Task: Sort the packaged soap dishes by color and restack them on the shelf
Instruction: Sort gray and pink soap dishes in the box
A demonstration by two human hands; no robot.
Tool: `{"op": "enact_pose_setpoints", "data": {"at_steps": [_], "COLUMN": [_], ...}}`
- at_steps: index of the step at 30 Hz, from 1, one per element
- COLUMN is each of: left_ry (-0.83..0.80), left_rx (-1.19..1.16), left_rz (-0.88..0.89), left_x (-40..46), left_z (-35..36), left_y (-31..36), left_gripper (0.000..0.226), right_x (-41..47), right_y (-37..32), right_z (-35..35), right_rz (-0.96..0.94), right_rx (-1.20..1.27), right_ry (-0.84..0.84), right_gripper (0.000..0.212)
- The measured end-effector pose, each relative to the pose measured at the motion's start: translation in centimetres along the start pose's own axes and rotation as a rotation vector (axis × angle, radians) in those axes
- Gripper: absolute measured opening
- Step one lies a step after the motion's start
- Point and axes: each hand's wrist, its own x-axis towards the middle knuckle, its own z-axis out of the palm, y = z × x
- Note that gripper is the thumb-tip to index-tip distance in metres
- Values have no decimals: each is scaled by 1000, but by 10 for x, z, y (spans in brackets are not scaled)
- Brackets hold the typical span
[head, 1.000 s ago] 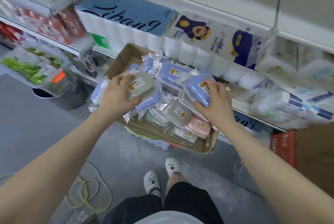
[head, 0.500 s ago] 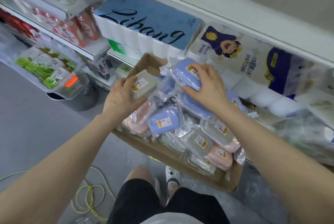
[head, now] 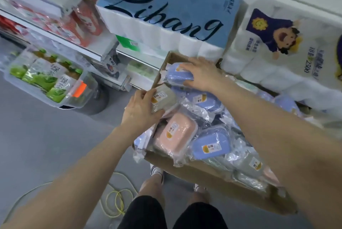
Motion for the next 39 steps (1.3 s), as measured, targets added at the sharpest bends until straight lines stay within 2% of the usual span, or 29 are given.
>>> {"op": "enact_pose_setpoints", "data": {"at_steps": [3, 6, 9, 14, 16, 19, 23, 28, 33, 36, 39], "left_ry": [-60, -85, -83, 32, 87, 122, 153, 175, 73, 18, -25], "left_rx": [3, 8, -21, -127, -184, -228, -249, -272, -268, -271, -242], "left_rz": [40, 79, 76, 17, -23, -93, -194, -283, -263, -255, -241], "left_x": [8, 13, 13, -7, -23, -49, -81, -105, -110, -110, -110], "left_z": [2, 2, -2, -9, -12, -8, 8, 21, 29, 33, 37], "left_y": [-10, -9, -6, -6, -3, -4, -13, -17, -26, -29, -32], "left_gripper": [74, 72, 70, 69, 70, 79, 83, 81, 74, 74, 76], "right_x": [-10, -37, -74, -124, -137, -147, -140, -138, -144, -143, -137], "right_y": [1, -2, -9, -35, -47, -68, -81, -80, -79, -80, -83], "right_z": [6, 12, 21, 34, 37, 43, 54, 68, 72, 67, 60], "right_rz": [21, 21, 8, -58, -124, -203, -261, -214, -237, -235, -232], "right_rx": [-22, 49, 178, 176, 138, -6, -169, -220, -270, -279, -242], "right_ry": [-33, 86, 274, 354, 246, -31, -173, -132, 15, -29, -183], "right_gripper": [57, 43, 42, 46, 60, 86, 102, 97, 81, 83, 96]}}
